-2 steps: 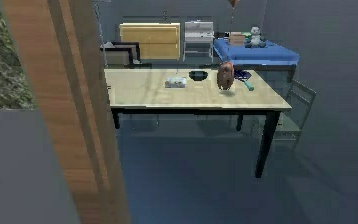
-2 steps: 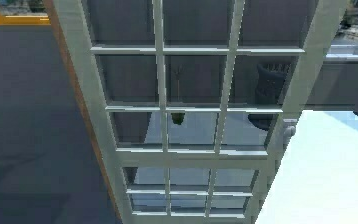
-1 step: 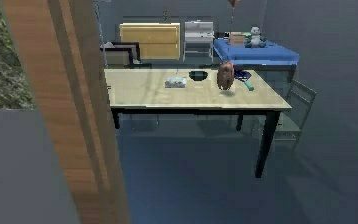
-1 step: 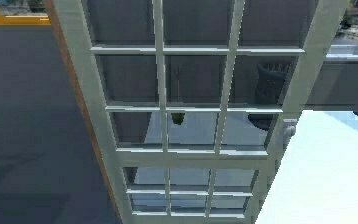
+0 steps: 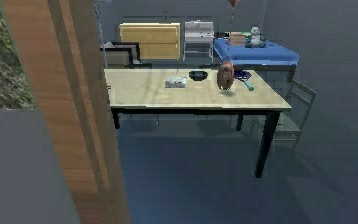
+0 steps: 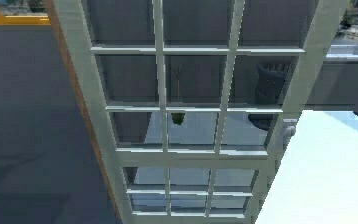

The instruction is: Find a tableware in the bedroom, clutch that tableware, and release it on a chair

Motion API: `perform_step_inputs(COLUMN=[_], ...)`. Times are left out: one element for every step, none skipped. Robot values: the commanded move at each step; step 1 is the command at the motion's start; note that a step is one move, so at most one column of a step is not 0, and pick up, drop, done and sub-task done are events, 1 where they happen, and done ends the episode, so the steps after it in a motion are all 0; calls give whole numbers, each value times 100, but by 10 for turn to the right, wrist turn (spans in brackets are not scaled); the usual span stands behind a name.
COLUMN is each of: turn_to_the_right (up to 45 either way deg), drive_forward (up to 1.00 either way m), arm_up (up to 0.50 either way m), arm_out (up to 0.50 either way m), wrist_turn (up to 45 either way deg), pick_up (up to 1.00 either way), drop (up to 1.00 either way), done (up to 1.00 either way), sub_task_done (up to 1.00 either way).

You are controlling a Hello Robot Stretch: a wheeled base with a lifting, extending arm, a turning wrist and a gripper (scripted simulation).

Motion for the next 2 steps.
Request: perform_step_inputs(turn_to_the_right=[450,180], drive_forward=[0,0], arm_up=[0,0], arm_out=[0,0], wrist_turn=[0,0], pick_up=[0,0], drop=[0,0], done=[0,0], sub_task_done=[0,0])
